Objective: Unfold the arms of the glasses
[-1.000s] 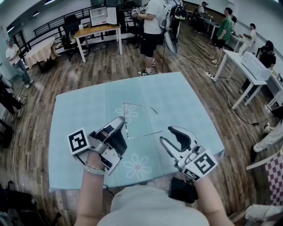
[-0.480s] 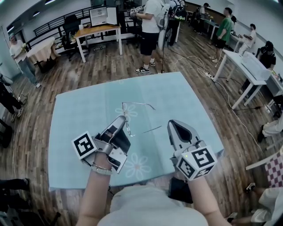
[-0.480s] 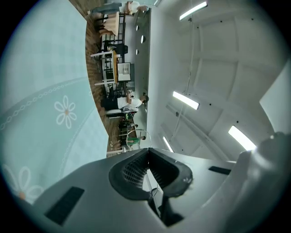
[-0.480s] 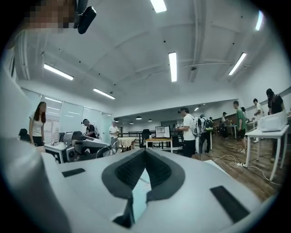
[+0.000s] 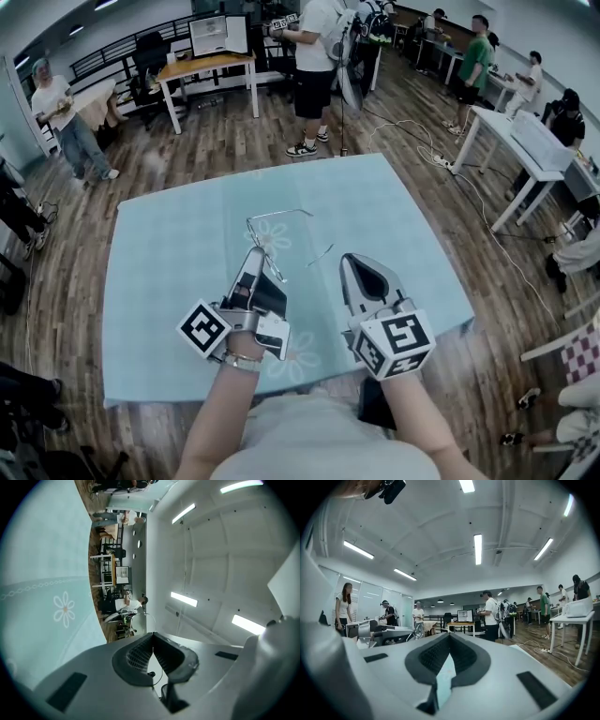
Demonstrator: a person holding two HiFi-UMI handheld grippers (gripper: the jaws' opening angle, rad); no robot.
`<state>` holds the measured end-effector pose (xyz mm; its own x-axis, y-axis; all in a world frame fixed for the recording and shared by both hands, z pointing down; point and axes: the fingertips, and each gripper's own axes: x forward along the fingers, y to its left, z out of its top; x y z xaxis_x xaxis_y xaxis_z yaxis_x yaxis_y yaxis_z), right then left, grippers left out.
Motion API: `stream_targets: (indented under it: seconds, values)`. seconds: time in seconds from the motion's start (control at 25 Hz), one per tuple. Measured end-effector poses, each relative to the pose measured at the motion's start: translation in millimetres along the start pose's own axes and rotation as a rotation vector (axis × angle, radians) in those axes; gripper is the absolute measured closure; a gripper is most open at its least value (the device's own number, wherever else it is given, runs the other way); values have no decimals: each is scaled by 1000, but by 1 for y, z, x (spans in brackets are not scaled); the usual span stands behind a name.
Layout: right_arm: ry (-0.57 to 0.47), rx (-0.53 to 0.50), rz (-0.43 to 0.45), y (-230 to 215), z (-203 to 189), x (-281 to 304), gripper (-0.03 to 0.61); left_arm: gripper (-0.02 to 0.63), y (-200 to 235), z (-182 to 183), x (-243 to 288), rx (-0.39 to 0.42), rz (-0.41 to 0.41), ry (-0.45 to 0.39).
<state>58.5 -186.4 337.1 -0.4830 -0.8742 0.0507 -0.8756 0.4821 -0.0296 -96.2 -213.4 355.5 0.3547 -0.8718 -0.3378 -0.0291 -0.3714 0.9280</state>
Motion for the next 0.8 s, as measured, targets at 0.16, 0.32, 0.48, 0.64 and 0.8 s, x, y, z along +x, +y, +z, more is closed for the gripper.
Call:
stream_targets:
  seconds: [0.16,0.32,0.48,0.64,0.8]
  values:
    - [6,18,-20,5,-12,7,572,603,12,6,-8,-18,-34,-74]
    - [14,36,-14,7,-24,7,572,603,21,3,-16,-6,-40,-129]
    - [14,42,-14,6,-34,2,572,603,22,-10,-22,34,-28,-153]
    - [25,16,-38,8,-40,5,572,603,20,-7,-23,65,-25,-165]
    - [26,11,-57,7,-45,3,572,603,19,-9,-25,62,-28,-167]
